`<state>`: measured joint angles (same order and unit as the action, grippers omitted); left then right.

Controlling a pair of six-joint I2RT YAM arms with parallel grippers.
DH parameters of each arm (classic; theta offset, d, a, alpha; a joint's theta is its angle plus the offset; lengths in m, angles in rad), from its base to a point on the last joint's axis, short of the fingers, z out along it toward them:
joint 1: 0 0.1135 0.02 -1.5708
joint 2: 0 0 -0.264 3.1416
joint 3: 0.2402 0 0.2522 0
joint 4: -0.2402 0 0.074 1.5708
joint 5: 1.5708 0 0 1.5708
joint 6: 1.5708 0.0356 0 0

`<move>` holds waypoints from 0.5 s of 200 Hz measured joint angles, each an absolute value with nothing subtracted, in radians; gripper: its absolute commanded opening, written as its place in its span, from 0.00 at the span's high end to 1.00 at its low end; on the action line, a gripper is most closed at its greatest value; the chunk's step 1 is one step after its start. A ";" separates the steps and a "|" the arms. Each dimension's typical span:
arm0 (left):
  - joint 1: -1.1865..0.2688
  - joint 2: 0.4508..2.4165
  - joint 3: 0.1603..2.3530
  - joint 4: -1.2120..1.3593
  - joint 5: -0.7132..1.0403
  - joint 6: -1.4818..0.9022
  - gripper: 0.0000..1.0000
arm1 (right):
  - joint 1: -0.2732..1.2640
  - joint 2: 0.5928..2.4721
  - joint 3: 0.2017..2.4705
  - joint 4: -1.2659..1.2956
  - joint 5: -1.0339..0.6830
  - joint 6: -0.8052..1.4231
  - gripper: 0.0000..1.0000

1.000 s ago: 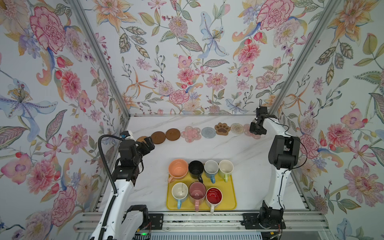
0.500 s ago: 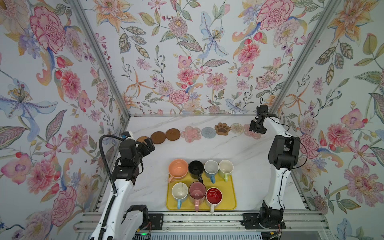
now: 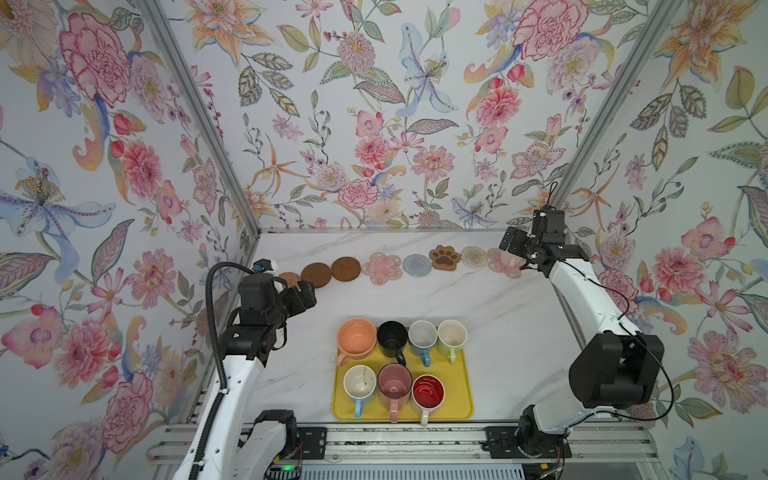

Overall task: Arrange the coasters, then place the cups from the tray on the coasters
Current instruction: 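Set the white mug on the pink flower coaster while the left gripper nears the tray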

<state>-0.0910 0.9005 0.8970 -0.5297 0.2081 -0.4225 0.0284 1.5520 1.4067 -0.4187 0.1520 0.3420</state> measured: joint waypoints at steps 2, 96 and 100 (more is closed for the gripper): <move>-0.102 0.900 0.901 -0.538 0.207 -0.423 0.07 | 0.031 1.548 1.401 -0.415 0.152 0.344 0.01; -0.394 0.676 1.016 -1.023 0.179 -0.527 0.18 | 0.102 1.489 1.270 -0.361 0.189 0.364 0.01; -0.403 0.670 1.014 -1.034 0.179 -0.536 0.18 | 0.104 1.488 1.269 -0.361 0.191 0.364 0.01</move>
<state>-0.4034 0.6697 1.0138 -1.0336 0.1795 -0.5362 0.1036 1.4879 1.2690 -0.3607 0.1913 0.3641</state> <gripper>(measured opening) 0.826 0.992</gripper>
